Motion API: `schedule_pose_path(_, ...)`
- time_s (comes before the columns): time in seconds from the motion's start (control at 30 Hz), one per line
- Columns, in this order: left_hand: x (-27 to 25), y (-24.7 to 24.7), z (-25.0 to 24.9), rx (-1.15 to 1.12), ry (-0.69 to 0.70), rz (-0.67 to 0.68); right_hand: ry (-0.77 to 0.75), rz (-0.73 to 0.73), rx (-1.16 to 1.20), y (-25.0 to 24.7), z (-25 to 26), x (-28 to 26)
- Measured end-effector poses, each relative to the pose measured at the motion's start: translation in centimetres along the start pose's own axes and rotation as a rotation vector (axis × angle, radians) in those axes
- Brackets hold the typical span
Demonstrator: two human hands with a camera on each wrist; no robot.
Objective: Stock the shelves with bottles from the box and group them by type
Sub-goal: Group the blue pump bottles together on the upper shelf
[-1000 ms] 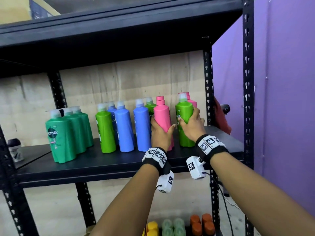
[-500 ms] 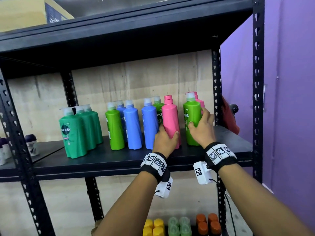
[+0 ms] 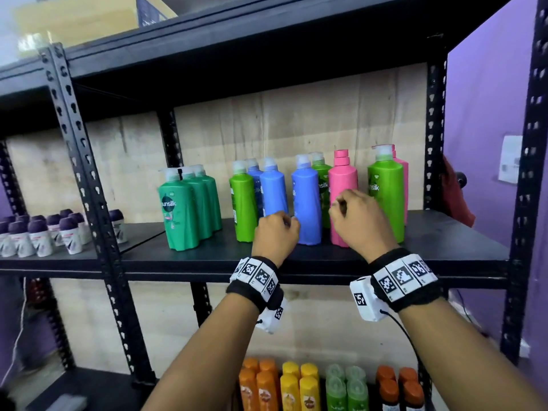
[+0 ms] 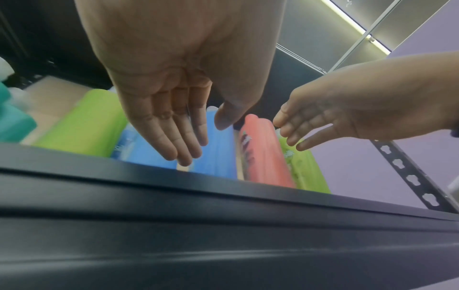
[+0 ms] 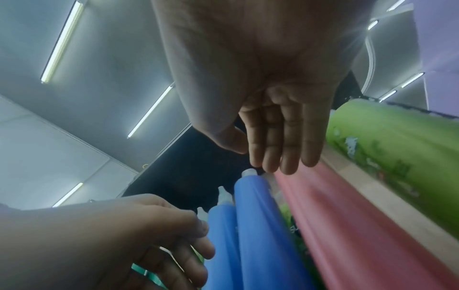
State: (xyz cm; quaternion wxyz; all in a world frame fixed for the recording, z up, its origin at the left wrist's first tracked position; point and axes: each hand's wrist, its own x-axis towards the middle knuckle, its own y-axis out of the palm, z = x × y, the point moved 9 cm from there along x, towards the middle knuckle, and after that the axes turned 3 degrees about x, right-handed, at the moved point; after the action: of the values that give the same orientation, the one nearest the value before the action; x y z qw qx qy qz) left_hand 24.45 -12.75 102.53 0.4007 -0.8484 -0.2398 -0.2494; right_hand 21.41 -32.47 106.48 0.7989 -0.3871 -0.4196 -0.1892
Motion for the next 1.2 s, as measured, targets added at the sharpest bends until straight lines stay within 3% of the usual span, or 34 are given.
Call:
schedule_pose_path(0.2, 1.6, -4.0, 4.9, 0.059, -0.088, -0.035, -0.004, 0.071, 0.097, 3.7, 3.5, -0.3)
schedule_pose_path(0.43, 5.1, -6.5, 8.2, 0.01, -0.076, -0.1, 0.037, 0.085, 0.164, 8.1, 7.1, 0.9)
schedule_pose_path(0.57, 7.1, -5.5, 10.2, -0.058, -0.129, -0.015, 0.072, -0.04, 0.204, 8.6, 8.2, 2.1)
schedule_pose_path(0.8, 9.5, -3.3, 11.9, -0.212, -0.161, 0.104, 0.17, 0.096, 0.219, 12.9, 8.4, 4.1)
schedule_pose_path(1.2, 10.4, -1.8, 12.2, -0.231, -0.235, 0.277, 0.307, 0.141, 0.223, 16.6, 6.7, 5.8)
